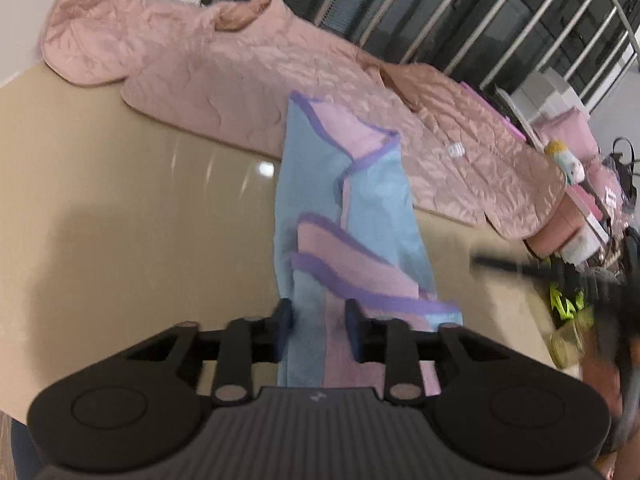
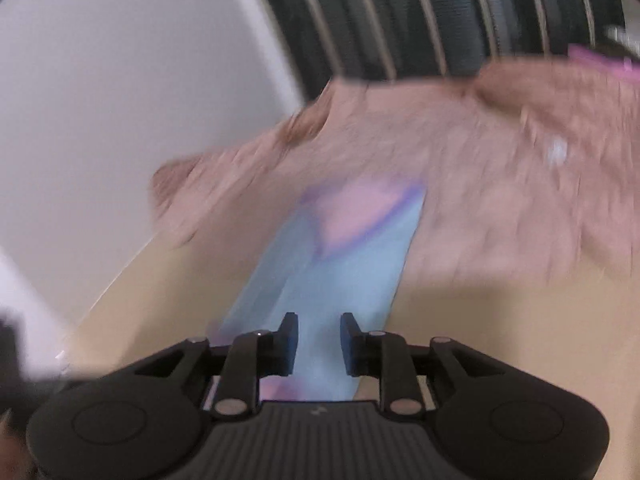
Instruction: Fold clothes
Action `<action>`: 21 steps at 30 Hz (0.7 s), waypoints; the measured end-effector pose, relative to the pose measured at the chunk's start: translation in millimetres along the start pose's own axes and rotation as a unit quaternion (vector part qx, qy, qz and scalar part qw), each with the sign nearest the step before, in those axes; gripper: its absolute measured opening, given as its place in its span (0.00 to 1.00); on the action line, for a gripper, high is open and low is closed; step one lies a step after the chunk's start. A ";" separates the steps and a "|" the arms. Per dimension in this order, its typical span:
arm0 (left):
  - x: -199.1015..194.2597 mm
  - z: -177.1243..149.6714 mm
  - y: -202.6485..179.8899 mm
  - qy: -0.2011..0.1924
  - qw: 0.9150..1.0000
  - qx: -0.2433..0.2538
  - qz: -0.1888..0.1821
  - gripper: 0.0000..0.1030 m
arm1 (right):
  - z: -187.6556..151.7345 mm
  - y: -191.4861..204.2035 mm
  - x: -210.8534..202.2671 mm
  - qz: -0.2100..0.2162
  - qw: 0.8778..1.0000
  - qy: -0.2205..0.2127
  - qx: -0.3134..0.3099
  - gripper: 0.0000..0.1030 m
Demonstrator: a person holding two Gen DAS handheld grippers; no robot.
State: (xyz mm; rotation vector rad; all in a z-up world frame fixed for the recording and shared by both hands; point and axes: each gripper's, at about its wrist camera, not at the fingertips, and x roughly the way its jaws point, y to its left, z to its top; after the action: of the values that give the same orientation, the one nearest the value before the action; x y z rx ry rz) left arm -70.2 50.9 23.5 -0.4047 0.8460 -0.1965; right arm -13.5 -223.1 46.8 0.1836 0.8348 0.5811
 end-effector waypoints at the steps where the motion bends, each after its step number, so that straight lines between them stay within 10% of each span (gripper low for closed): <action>1: 2.1 -0.6 0.1 0.004 1.000 0.000 0.001 0.10 | -11.6 1.4 -1.8 0.002 1.000 0.007 0.012 0.21; 7: 1.1 -4.1 3.4 -0.002 1.000 -0.013 -0.004 0.09 | -38.1 9.0 3.4 0.014 0.998 0.028 0.057 0.23; 10: 2.6 -3.5 2.5 -0.001 1.000 -0.005 -0.007 0.09 | -35.6 18.5 18.8 0.010 0.998 0.039 0.041 0.02; 15: 0.8 -2.2 1.2 -0.004 1.000 -0.006 -0.004 0.10 | -27.4 18.3 10.4 -0.019 0.999 0.004 0.034 0.00; 18: -3.8 0.5 0.9 -0.013 1.000 -0.001 -0.007 0.13 | -24.1 12.6 -1.3 -0.059 0.997 -0.006 0.048 0.22; 19: -4.4 1.6 0.3 -0.015 1.000 0.002 -0.010 0.14 | -24.9 10.8 -3.6 -0.063 0.997 -0.007 0.053 0.45; 21: -3.1 3.7 -1.3 -0.016 1.000 0.004 -0.012 0.14 | -27.1 11.4 -2.6 -0.053 0.997 -0.010 0.062 0.48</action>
State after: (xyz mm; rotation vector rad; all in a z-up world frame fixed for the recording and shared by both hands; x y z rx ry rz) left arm -69.5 51.7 28.4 -0.4104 0.8087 -0.2140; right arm -39.7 -216.9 34.7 0.2553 0.8569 0.4280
